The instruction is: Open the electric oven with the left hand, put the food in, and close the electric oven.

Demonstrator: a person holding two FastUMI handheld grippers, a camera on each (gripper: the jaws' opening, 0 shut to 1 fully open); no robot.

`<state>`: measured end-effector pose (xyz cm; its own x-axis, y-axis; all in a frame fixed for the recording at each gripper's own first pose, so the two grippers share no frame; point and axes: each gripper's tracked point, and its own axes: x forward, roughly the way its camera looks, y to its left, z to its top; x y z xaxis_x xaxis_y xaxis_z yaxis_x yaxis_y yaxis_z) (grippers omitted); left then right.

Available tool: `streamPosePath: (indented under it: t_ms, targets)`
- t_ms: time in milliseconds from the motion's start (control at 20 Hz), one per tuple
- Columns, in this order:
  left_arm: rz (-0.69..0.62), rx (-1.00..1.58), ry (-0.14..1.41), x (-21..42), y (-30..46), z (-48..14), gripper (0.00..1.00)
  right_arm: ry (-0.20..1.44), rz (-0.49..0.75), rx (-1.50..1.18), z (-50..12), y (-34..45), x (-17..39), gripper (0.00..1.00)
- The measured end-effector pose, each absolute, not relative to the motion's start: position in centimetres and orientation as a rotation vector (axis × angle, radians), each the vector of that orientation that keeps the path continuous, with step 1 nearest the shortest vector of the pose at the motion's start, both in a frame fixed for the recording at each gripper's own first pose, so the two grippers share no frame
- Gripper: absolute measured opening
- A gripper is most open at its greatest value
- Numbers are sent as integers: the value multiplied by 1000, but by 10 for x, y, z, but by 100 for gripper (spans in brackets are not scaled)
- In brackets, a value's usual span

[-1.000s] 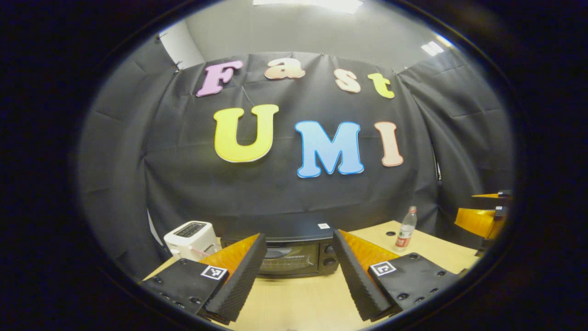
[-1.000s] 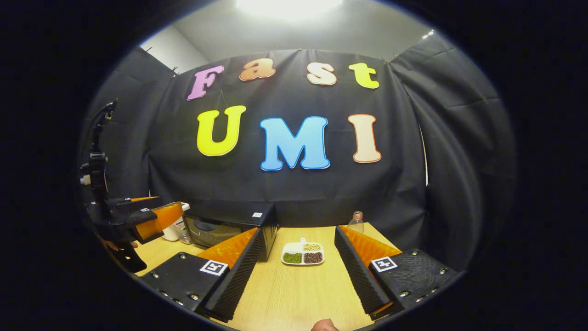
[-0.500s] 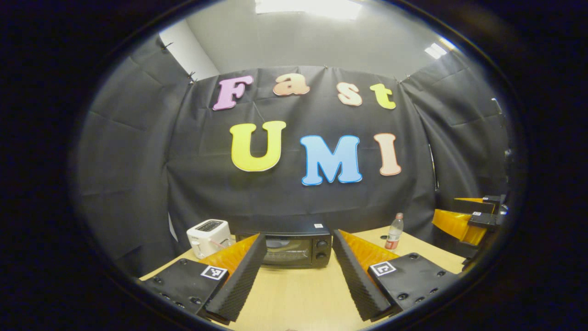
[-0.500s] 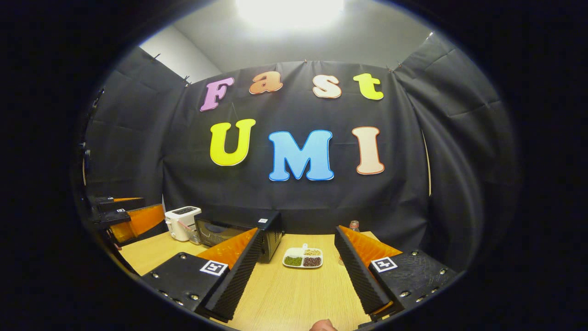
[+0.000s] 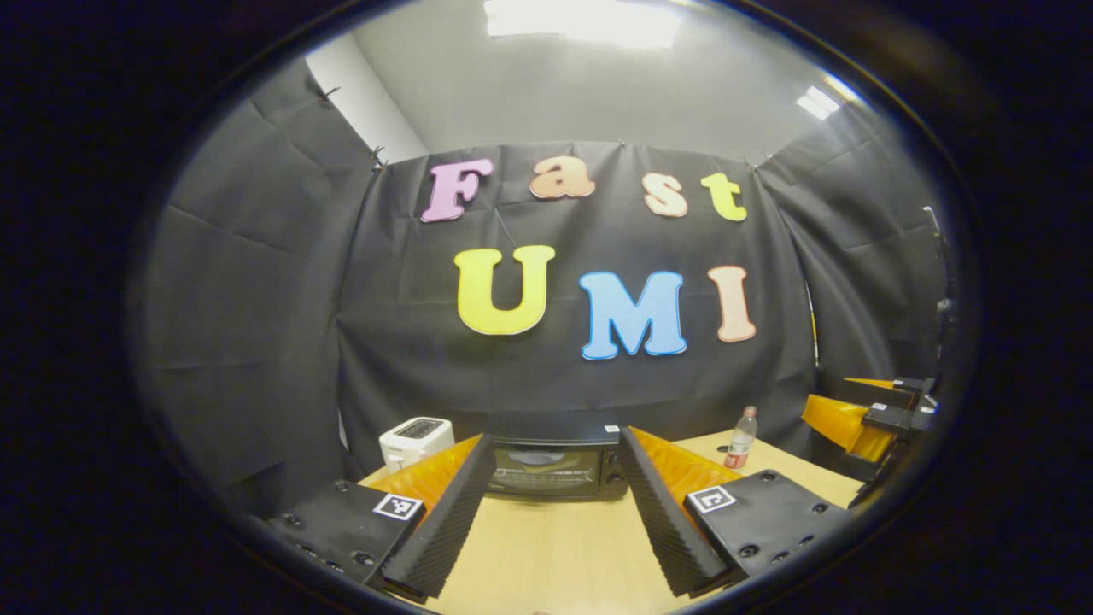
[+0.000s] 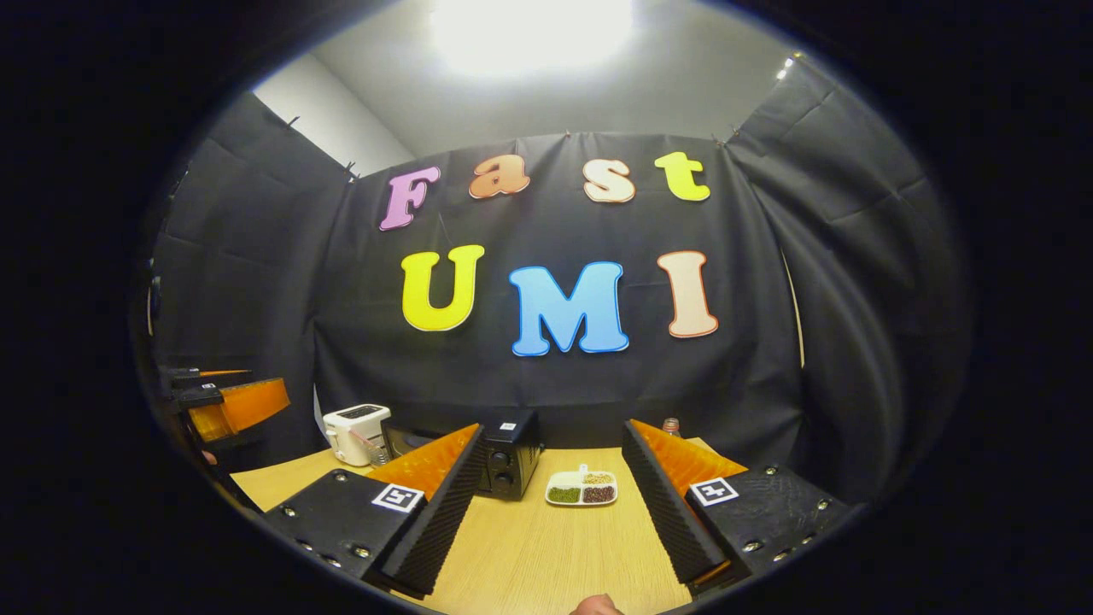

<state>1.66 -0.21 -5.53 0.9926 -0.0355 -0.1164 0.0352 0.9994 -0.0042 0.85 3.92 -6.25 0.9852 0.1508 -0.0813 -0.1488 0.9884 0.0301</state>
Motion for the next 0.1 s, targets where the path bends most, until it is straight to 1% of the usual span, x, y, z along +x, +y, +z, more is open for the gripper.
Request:
streamPosePath:
  t_ms: [50, 100]
  targets:
    - [-35, -1, 118, 16, 0, -55, 90, 74, 150, 23, -59, 41, 9, 97]
    - [-32, 1, 120, 16, 4, -53, 100, 65, 145, 25, -55, 42, 8, 98]
